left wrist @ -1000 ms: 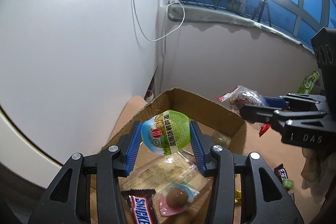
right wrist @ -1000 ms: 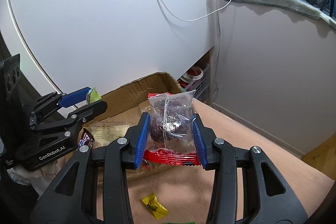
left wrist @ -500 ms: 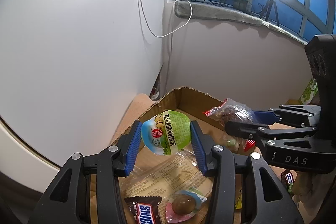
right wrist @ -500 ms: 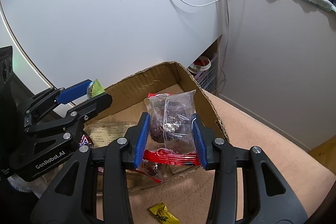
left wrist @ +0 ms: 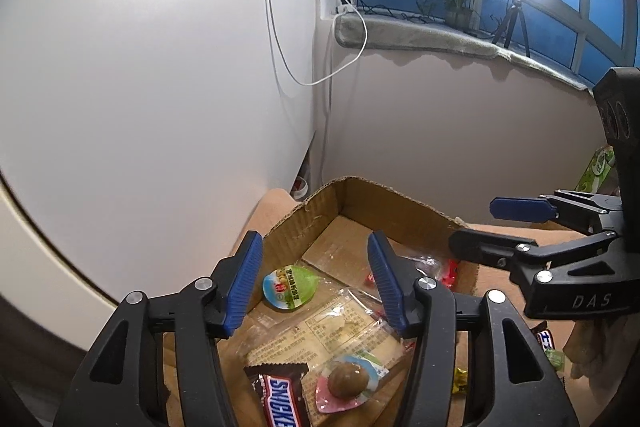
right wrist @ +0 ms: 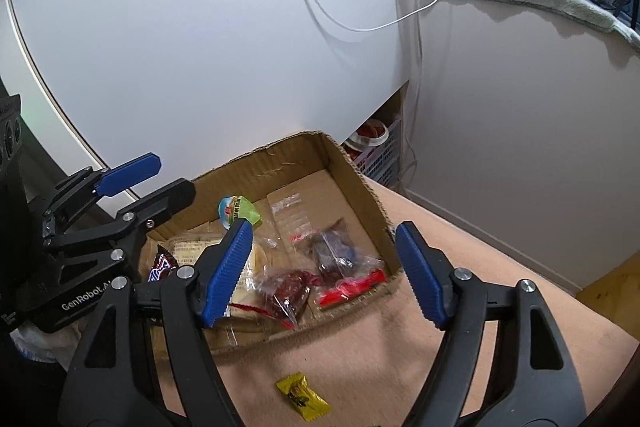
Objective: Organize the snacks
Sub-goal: 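Withdraw both tools from the box back over the scattered snacks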
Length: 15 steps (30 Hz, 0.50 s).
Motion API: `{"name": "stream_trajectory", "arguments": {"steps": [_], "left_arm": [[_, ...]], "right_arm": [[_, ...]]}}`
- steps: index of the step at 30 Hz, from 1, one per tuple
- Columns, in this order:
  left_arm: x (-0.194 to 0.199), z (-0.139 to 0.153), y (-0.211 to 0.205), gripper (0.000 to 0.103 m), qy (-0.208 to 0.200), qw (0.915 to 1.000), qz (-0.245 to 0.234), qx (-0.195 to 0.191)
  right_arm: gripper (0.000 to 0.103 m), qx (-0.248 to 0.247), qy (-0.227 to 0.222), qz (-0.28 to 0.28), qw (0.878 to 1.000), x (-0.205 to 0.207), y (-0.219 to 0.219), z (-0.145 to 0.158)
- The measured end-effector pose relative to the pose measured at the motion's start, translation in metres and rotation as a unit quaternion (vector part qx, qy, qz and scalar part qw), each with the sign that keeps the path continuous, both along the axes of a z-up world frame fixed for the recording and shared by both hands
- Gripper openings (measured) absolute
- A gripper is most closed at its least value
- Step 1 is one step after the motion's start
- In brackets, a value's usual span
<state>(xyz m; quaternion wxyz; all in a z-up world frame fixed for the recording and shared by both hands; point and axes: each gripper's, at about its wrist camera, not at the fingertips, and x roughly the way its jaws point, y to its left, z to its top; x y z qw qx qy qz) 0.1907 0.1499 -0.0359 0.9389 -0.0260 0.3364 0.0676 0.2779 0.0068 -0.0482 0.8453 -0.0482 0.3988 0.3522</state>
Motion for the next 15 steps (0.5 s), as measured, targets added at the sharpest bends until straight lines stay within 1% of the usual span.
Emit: {"name": "stream_trajectory", "arguments": {"steps": [7, 15], "left_arm": [[-0.019, 0.014, -0.010, 0.054, -0.018, 0.9998, -0.007, 0.002], [-0.042, 0.026, -0.031, 0.056, -0.035, 0.9990, -0.025, 0.007]], "right_arm": [[0.077, 0.007, -0.013, -0.011, 1.000, -0.017, -0.020, 0.016], [0.077, -0.006, -0.046, -0.019, 0.999, -0.044, -0.040, 0.032]]}}
